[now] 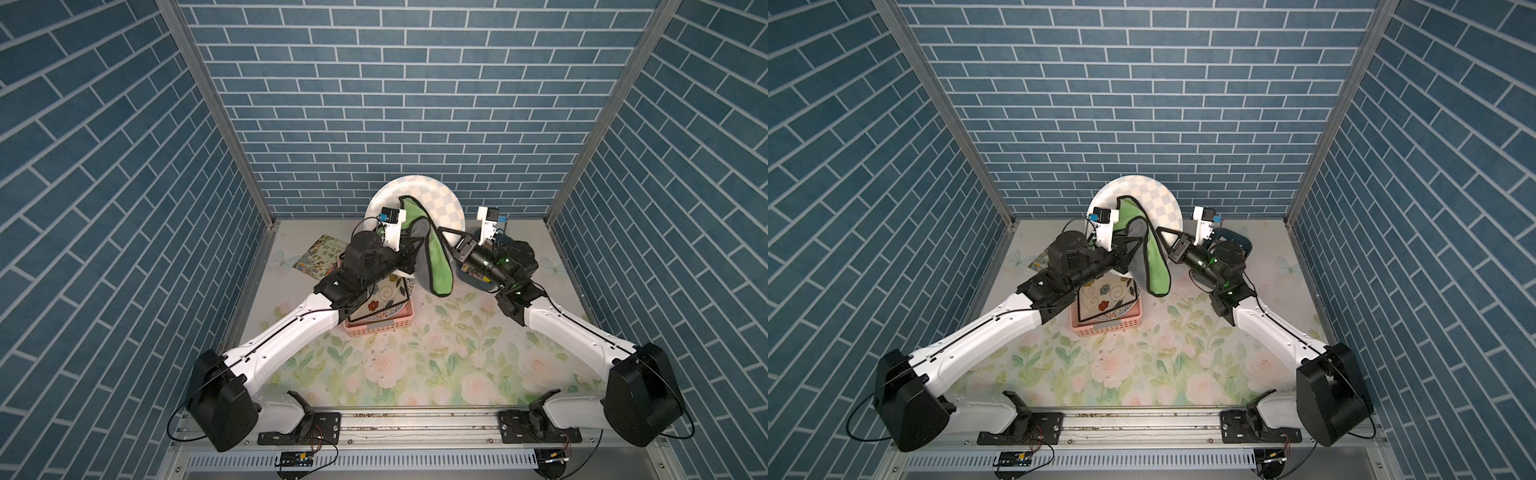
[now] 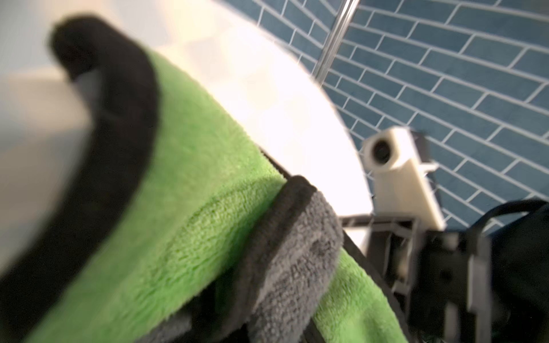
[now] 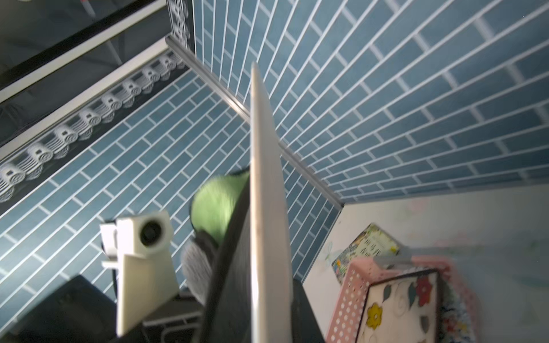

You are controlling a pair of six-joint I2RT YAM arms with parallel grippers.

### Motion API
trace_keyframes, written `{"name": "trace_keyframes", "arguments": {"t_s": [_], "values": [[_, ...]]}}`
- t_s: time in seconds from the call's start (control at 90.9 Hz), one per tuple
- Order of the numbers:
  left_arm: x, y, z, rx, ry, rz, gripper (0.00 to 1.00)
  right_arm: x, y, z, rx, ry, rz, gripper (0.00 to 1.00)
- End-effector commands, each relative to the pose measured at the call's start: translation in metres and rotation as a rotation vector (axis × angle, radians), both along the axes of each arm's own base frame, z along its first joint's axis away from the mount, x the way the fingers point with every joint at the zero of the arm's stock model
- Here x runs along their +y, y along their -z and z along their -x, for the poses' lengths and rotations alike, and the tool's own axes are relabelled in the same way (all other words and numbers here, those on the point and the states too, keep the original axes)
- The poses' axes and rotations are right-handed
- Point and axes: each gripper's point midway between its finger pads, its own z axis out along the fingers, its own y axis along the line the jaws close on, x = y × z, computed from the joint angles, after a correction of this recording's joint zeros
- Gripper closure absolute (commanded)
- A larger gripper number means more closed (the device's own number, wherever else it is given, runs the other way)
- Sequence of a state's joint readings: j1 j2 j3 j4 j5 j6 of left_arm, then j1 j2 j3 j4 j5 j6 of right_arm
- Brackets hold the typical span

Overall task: Wipe the wet plate dry
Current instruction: Wipe the plate with towel.

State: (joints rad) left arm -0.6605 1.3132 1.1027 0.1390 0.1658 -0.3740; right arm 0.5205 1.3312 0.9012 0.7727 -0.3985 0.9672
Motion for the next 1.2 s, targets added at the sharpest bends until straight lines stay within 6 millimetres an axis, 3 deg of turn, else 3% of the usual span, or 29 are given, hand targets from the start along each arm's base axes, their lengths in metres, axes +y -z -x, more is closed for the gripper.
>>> {"name": "trace_keyframes", "arguments": {"t_s": [0.0,0.11,0.198,0.286,0.396,0.44,0.473,0.517,0.616,0.693,0.759,0.847,0.946,0.99,1.078,1.133,1.188], "values": [[0.02,0.052,-0.004,0.134,-0.043,-0.103,1.0,0.003,-0.103,0.073,-0.306,-0.153,-0.244,1.0],[-0.003,0.041,0.002,0.122,0.05,-0.037,1.0,0.038,-0.101,0.093,-0.319,-0.272,-0.261,1.0],[0.005,0.028,-0.01,0.113,-0.032,-0.006,1.0,0.042,-0.101,0.094,-0.32,-0.299,-0.272,1.0],[0.048,0.014,-0.034,0.104,-0.229,0.006,1.0,0.04,-0.097,0.097,-0.324,-0.282,-0.223,1.0],[0.128,0.006,-0.061,0.124,-0.477,0.021,1.0,0.037,-0.086,0.114,-0.354,-0.296,-0.151,1.0],[0.139,0.001,-0.065,0.112,-0.493,0.022,1.0,0.04,-0.08,0.123,-0.353,-0.321,-0.127,1.0],[0.133,-0.004,-0.063,0.093,-0.448,0.02,1.0,0.044,-0.077,0.127,-0.353,-0.338,-0.108,1.0],[0.111,-0.007,-0.061,0.078,-0.331,0.025,1.0,0.05,-0.073,0.132,-0.35,-0.364,-0.088,1.0],[0.023,-0.008,-0.03,0.033,0.02,0.02,1.0,0.055,-0.076,0.129,-0.348,-0.37,-0.106,1.0],[-0.01,0.002,-0.018,0.022,0.064,-0.052,1.0,0.043,-0.088,0.115,-0.351,-0.319,-0.142,1.0],[-0.01,0.008,-0.016,0.041,0.059,-0.036,1.0,0.022,-0.099,0.099,-0.348,-0.261,-0.173,1.0],[0.017,-0.003,-0.019,0.032,-0.009,0.027,1.0,-0.017,-0.113,0.086,-0.365,-0.185,-0.222,1.0],[0.066,-0.036,-0.019,0.023,-0.037,0.24,1.0,-0.062,-0.125,0.078,-0.384,-0.097,-0.249,1.0],[0.08,-0.056,-0.01,0.007,0.007,0.35,1.0,-0.076,-0.128,0.078,-0.392,-0.077,-0.258,1.0],[0.109,-0.086,-0.001,-0.025,0.053,0.505,1.0,-0.09,-0.131,0.082,-0.406,-0.072,-0.27,1.0],[0.115,-0.1,0.006,-0.018,0.122,0.594,1.0,-0.094,-0.132,0.085,-0.41,-0.089,-0.291,1.0],[0.114,-0.128,0.023,-0.039,0.253,0.723,1.0,-0.095,-0.136,0.093,-0.433,-0.135,-0.326,1.0]]}}
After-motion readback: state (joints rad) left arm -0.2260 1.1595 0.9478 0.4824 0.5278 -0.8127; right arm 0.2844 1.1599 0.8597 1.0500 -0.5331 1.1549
